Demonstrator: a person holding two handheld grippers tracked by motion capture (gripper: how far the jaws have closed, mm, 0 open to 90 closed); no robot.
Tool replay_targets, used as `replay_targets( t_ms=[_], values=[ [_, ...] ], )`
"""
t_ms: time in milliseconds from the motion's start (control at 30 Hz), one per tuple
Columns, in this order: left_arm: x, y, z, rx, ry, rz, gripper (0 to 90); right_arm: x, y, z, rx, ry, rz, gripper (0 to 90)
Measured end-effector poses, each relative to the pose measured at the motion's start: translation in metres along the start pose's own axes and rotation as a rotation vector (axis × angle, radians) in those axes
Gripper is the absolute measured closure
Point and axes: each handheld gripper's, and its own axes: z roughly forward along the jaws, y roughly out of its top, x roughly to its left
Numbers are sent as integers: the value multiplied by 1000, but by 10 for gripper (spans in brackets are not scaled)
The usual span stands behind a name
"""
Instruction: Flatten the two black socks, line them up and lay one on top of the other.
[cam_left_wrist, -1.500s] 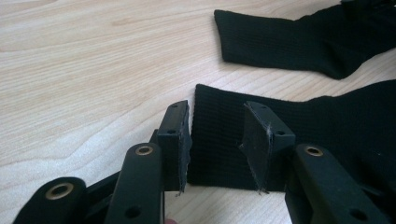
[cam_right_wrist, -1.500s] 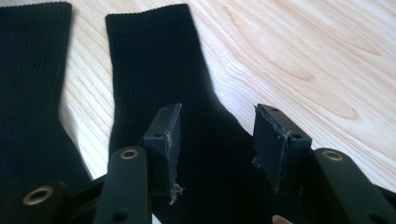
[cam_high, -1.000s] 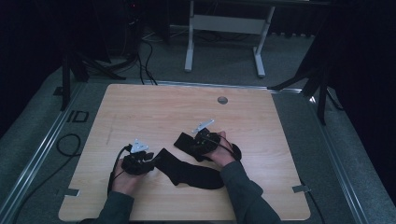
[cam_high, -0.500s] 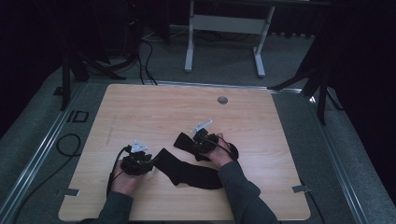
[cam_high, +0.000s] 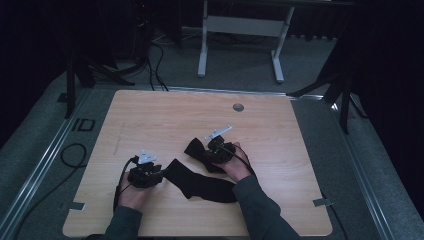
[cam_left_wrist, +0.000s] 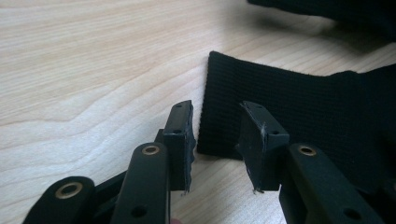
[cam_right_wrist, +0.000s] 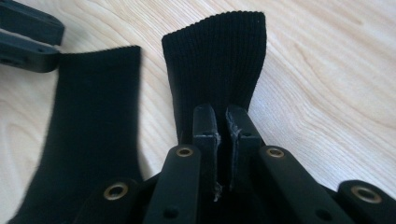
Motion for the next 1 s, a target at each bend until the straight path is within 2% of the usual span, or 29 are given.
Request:
replay_targets(
  t_ms=[100,300,367,700,800,833,967,1000],
  values=[
    [3,-1,-3,-7,8,-16,663,4,1,-10,-17,10,-1,838],
    [4,-2,-5,-18,15,-26,668,10,3,-31,-55,43,59,837],
    [4,-2,-6,-21,17,-26,670,15,4,-39,-69,36,65,837],
    [6,-4,-9,-33,25,-39,678,34,19,-77,-126,-9,37,837],
    [6,-4,-10,-36,27,-43,679,38,21,-80,-119,-32,46,837],
    [8,-4,-11,-38,32,-46,679,43,24,-83,-109,-54,43,837],
    [9,-4,-12,-45,36,-53,679,48,26,-86,-111,-54,51,837],
    [9,-4,-12,-43,36,-52,679,53,26,-83,-103,-45,47,837]
  ],
)
